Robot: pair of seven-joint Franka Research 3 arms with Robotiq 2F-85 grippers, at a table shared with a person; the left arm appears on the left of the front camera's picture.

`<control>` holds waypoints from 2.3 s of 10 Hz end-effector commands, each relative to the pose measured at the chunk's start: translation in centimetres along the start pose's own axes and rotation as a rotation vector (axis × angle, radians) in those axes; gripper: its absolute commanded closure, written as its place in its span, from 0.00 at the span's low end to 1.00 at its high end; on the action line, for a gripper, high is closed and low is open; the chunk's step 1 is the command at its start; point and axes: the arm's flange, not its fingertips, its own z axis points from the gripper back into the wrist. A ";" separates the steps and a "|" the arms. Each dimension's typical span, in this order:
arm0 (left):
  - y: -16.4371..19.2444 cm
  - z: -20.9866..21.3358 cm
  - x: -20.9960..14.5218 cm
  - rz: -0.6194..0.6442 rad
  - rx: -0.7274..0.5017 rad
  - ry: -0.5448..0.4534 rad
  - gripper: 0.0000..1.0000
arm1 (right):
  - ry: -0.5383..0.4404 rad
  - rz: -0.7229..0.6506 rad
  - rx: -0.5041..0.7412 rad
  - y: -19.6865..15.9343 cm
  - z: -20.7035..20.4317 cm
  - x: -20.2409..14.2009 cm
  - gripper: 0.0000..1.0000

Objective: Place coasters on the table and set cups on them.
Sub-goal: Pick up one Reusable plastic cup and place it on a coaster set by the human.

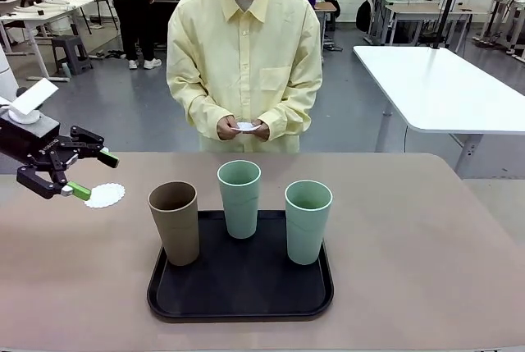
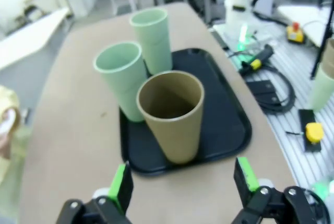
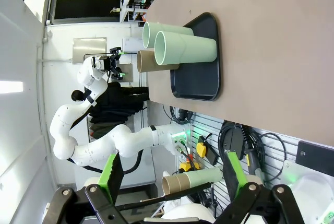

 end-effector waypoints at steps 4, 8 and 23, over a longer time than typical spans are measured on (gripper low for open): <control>-0.2 0.3 0.2 -0.041 -0.014 -0.003 0.00 | -0.004 0.017 0.014 -0.1 0.1 0.2 0.00; -0.3 0.1 0.2 -0.012 -0.016 0.013 0.00 | -0.004 0.017 0.014 -0.1 0.1 0.2 0.00; 0.6 -7.3 -11.2 0.152 0.034 -0.255 0.00 | -0.004 0.017 0.014 -0.1 0.1 0.2 0.00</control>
